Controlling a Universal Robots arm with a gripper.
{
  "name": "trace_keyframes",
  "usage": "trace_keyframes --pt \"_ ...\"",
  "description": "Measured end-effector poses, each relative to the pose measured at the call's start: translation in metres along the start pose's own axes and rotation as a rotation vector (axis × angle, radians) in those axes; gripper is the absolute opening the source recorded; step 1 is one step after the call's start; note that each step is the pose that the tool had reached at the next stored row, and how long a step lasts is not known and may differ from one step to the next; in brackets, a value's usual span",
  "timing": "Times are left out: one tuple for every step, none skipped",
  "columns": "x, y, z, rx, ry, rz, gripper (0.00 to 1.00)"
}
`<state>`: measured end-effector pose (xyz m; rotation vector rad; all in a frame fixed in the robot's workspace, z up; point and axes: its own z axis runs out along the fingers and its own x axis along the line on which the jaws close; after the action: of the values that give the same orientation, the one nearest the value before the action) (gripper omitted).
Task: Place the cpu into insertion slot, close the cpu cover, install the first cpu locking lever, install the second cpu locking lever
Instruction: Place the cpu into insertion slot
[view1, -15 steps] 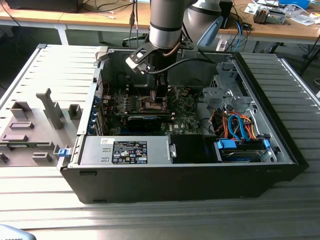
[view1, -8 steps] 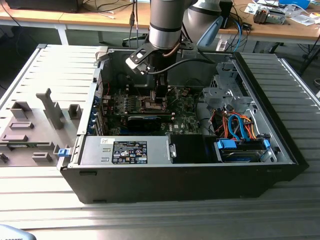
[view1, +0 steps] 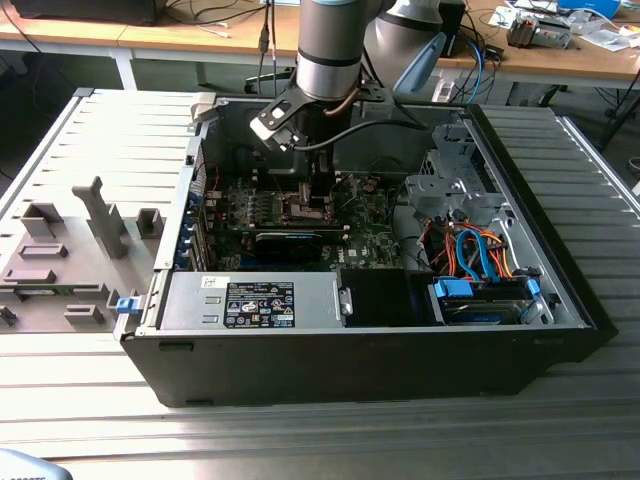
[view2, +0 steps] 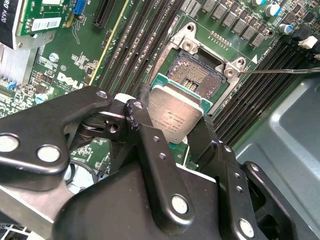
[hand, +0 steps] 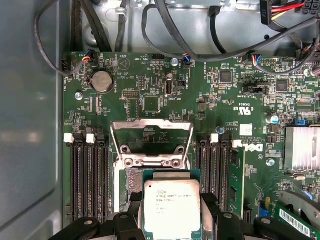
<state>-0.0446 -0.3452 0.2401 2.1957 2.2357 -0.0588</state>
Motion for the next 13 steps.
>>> trace_keyframes --pt "0.0002 -0.0001 0.0001 0.0 0.0 0.0 0.55" --pt "0.0004 -0.0003 0.0001 0.0001 -0.0001 0.0 0.55" --pt "0.0007 -0.0006 0.0002 0.0 0.0 0.0 0.55" --pt "0.0009 -0.0009 0.0004 0.0 0.0 0.0 0.55" --pt "0.0012 -0.001 0.0004 0.0 -0.0001 0.0 0.55" --pt "0.0017 -0.0011 0.0006 0.0001 -0.0001 0.0 0.55" --pt "0.0023 -0.0012 0.0008 0.0001 -0.0001 0.0 0.55" --pt "0.0028 -0.0012 0.0013 -0.0001 0.0001 0.0 0.55" --pt "0.0029 -0.0012 0.0014 0.0 -0.0001 0.0 0.55" --pt "0.0029 -0.0012 0.0017 0.0001 -0.0002 0.0 0.55" --pt "0.003 -0.0012 0.002 0.0001 -0.0002 0.0 0.55" --pt "0.003 -0.0012 0.0023 0.0001 -0.0001 0.0 0.55" --pt "0.003 -0.0012 0.0025 0.0 -0.0001 0.0 0.55"
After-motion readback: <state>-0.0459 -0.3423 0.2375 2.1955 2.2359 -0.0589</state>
